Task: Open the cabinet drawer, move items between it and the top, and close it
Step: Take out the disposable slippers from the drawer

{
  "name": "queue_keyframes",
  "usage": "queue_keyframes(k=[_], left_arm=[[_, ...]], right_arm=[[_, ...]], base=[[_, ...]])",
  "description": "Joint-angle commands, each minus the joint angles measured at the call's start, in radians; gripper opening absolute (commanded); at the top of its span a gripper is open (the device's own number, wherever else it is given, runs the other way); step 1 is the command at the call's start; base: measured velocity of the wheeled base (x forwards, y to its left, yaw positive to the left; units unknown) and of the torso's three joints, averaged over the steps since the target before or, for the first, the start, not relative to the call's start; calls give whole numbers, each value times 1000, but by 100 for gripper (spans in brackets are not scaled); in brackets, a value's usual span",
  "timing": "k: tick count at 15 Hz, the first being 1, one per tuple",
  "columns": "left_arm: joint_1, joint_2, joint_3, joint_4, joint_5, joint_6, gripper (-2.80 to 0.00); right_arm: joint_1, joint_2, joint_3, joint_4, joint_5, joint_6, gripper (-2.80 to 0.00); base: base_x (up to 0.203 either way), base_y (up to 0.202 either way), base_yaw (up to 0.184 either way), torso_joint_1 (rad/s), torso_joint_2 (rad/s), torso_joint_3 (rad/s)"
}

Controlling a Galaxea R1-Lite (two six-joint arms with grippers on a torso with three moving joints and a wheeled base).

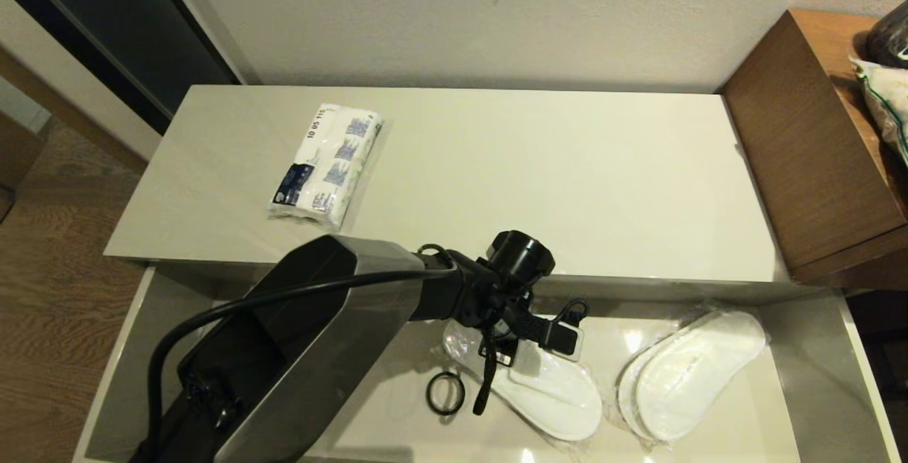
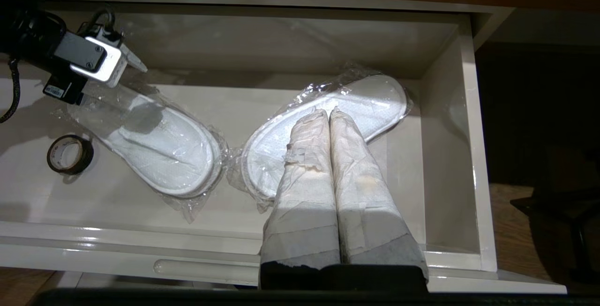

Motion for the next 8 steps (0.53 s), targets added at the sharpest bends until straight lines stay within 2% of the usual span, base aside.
queue_keyframes(k=[1,5,8], left_arm=[[4,14,-2,3,1,19,0],[17,40,1,9,12,110,0],[19,49,-1,-14,34,139,0]], right_arm=[[0,1,0,1,0,0,-280],[0,1,0,1,0,-1,-280],[0,1,0,-1,0,0,-280]], base=[[0,0,0,0,0,0],[0,0,0,0,0,0],[0,0,0,0,0,0]])
